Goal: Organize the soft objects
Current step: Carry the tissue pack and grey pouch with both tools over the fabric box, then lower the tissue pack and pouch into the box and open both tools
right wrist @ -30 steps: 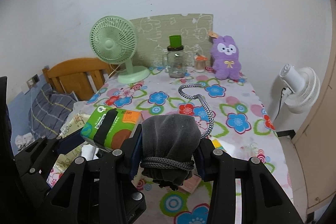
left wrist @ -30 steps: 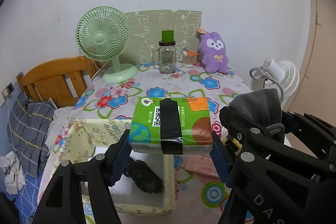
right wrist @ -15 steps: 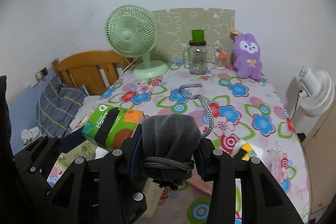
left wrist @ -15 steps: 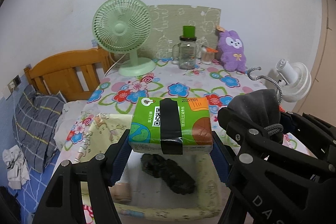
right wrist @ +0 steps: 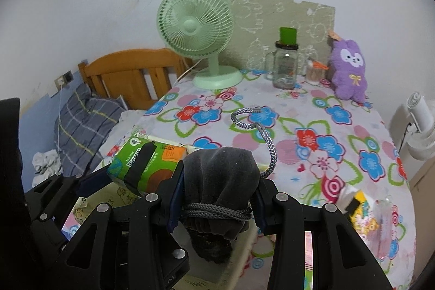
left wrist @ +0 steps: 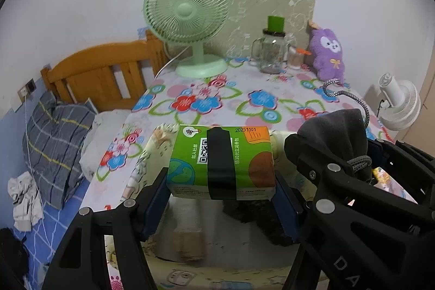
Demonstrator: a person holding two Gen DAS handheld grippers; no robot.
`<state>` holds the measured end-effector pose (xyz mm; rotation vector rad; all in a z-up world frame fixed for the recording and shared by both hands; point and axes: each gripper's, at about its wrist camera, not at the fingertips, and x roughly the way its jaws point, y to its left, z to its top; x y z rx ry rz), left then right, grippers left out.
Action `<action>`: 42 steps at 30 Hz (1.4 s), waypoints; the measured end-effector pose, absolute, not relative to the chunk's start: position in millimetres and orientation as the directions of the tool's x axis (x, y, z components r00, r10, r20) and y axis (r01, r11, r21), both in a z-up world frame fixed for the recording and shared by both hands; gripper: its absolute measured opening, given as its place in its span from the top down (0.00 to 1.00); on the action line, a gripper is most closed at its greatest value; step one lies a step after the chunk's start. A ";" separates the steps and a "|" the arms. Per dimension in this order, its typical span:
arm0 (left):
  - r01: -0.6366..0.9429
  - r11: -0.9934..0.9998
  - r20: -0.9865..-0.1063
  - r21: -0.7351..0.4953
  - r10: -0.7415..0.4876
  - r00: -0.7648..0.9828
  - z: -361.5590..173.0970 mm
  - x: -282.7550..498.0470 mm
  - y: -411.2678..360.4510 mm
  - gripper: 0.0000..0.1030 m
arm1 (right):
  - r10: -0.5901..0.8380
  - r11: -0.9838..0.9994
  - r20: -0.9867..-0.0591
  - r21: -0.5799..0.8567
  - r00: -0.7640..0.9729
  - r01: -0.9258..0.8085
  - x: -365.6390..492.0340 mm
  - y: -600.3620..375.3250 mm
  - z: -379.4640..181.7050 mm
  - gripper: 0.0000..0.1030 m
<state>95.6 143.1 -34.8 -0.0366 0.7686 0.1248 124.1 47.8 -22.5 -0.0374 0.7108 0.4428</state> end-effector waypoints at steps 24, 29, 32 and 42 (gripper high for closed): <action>-0.136 0.991 -0.720 0.007 0.099 0.687 -48.1 90.6 168.2 0.10 | 0.387 0.875 -0.692 0.067 0.609 -0.480 136.4 93.4 -45.4 0.22; -0.138 0.990 -0.716 0.006 0.100 0.691 -46.2 89.4 166.2 0.08 | 0.386 0.875 -0.681 0.056 0.623 -0.480 132.9 89.9 -41.3 0.20; -0.134 0.991 -0.711 0.008 0.100 0.697 -44.0 87.7 162.5 0.06 | 0.380 0.878 -0.672 0.047 0.635 -0.476 129.9 85.3 -37.9 0.19; -0.113 0.993 -0.685 0.017 0.094 0.723 -31.6 81.6 142.8 0.01 | 0.358 0.894 -0.638 0.025 0.682 -0.447 118.9 62.5 -22.7 0.16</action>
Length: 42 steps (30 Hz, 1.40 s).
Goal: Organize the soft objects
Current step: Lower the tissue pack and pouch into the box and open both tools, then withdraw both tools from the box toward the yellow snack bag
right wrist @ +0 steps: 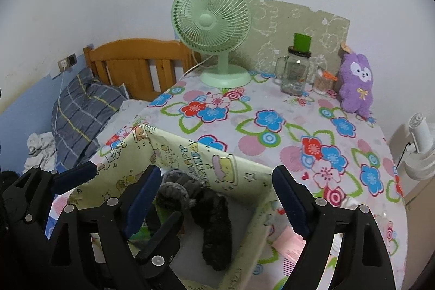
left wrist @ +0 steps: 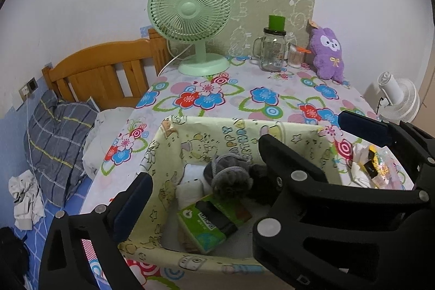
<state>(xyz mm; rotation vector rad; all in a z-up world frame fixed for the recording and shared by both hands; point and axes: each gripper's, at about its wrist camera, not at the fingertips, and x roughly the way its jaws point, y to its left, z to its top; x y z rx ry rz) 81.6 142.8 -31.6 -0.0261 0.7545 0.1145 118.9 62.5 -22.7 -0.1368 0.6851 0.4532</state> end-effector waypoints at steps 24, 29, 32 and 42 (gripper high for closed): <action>-0.031 0.999 -0.617 0.041 0.050 0.786 2.8 65.4 80.5 0.00 | 0.287 0.944 -0.556 0.024 0.780 -0.330 92.9 -11.9 12.7 0.06; -0.020 0.999 -0.604 0.042 0.041 0.796 7.3 61.6 67.0 0.00 | 0.275 0.950 -0.542 0.028 0.795 -0.310 87.3 -26.6 17.8 0.05; -0.015 0.999 -0.598 0.038 0.035 0.801 9.7 59.0 58.5 0.00 | 0.269 0.954 -0.533 0.033 0.802 -0.298 84.9 -35.0 20.7 0.04; 0.023 0.999 -0.565 0.032 -0.001 0.825 14.8 50.9 28.7 0.00 | 0.252 0.963 -0.509 0.049 0.823 -0.265 74.2 -68.3 25.5 0.04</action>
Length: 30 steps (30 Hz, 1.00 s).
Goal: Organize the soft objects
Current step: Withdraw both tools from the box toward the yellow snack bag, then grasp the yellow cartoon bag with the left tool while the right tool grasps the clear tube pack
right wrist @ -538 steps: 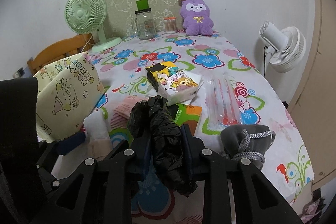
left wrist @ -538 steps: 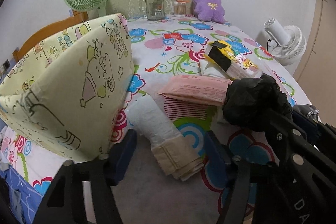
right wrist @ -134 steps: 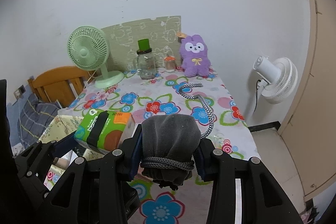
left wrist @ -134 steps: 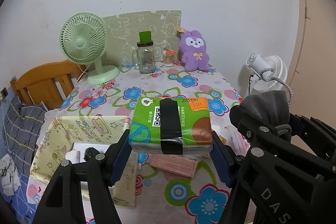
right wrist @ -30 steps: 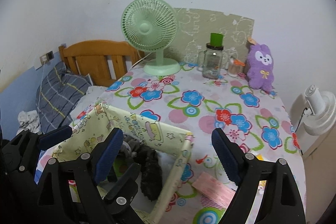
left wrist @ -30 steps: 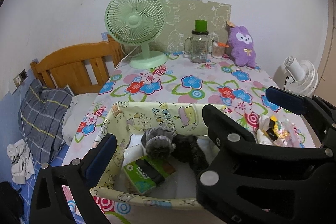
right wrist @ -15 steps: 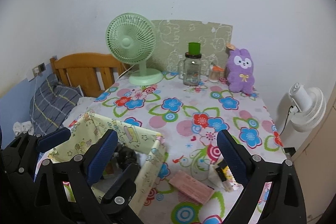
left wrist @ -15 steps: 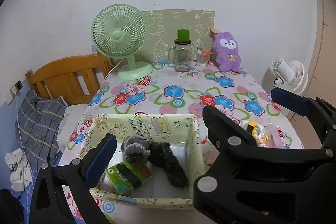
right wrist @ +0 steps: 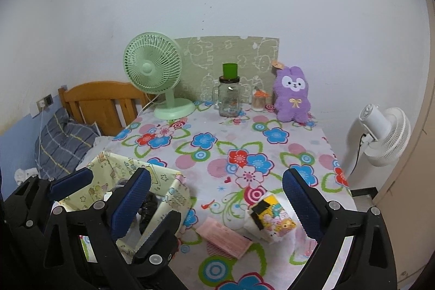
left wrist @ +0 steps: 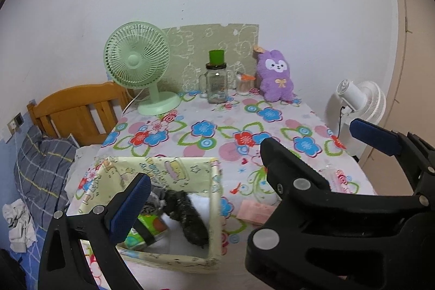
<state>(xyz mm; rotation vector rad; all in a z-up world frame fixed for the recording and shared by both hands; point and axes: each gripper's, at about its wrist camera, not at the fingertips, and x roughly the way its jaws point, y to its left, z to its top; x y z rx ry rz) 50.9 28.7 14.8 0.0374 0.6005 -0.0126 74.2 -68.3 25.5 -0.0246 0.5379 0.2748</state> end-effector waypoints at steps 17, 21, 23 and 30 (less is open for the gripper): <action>0.068 0.998 -0.543 -0.001 -0.058 0.838 -2.9 48.1 -14.2 0.00 | 0.190 0.980 -0.482 0.036 0.855 -0.198 62.1 -116.1 10.9 0.04; 0.071 0.997 -0.555 0.014 -0.051 0.830 -12.4 50.2 -24.8 0.00 | 0.180 0.982 -0.495 0.040 0.850 -0.184 64.1 -124.9 0.7 0.04; 0.075 0.997 -0.563 0.017 -0.052 0.825 -17.4 52.4 -29.9 0.00 | 0.176 0.983 -0.500 0.042 0.848 -0.179 65.6 -129.5 -5.2 0.04; 0.104 0.995 -0.602 0.003 -0.082 0.794 -35.4 59.7 -46.2 0.00 | 0.159 0.986 -0.518 0.049 0.840 -0.157 70.4 -147.3 -24.4 0.04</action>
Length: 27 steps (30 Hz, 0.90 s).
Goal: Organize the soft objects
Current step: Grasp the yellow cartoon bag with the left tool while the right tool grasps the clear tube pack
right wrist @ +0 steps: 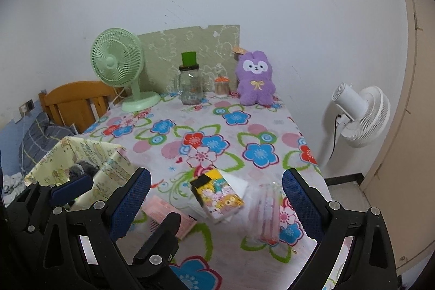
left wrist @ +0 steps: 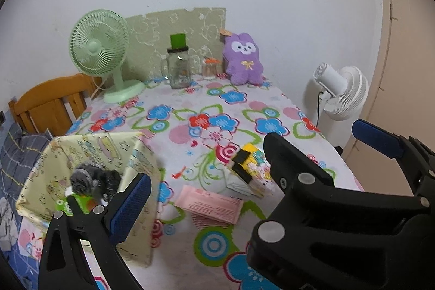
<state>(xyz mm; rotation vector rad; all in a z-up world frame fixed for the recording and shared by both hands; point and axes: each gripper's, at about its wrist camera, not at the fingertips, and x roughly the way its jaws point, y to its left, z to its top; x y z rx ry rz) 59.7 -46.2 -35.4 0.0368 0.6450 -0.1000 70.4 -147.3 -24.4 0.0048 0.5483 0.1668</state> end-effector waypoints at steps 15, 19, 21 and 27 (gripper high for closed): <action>0.167 0.986 -0.649 0.027 -0.110 0.753 -66.5 87.4 -81.6 0.00 | 0.100 0.995 -0.573 0.064 0.814 -0.078 87.8 -182.5 -58.9 0.04; 0.183 0.982 -0.663 0.036 -0.114 0.740 -73.8 100.3 -90.9 0.00 | 0.085 0.996 -0.590 0.075 0.803 -0.050 96.7 -193.1 -66.8 0.05; 0.187 0.982 -0.670 0.042 -0.111 0.734 -77.6 106.5 -94.5 0.00 | 0.082 0.996 -0.599 0.084 0.796 -0.040 101.3 -198.3 -71.1 0.06; 0.180 0.982 -0.690 0.049 -0.097 0.718 -87.5 122.3 -101.2 0.00 | 0.079 0.995 -0.620 0.099 0.781 -0.022 114.7 -207.5 -81.1 0.10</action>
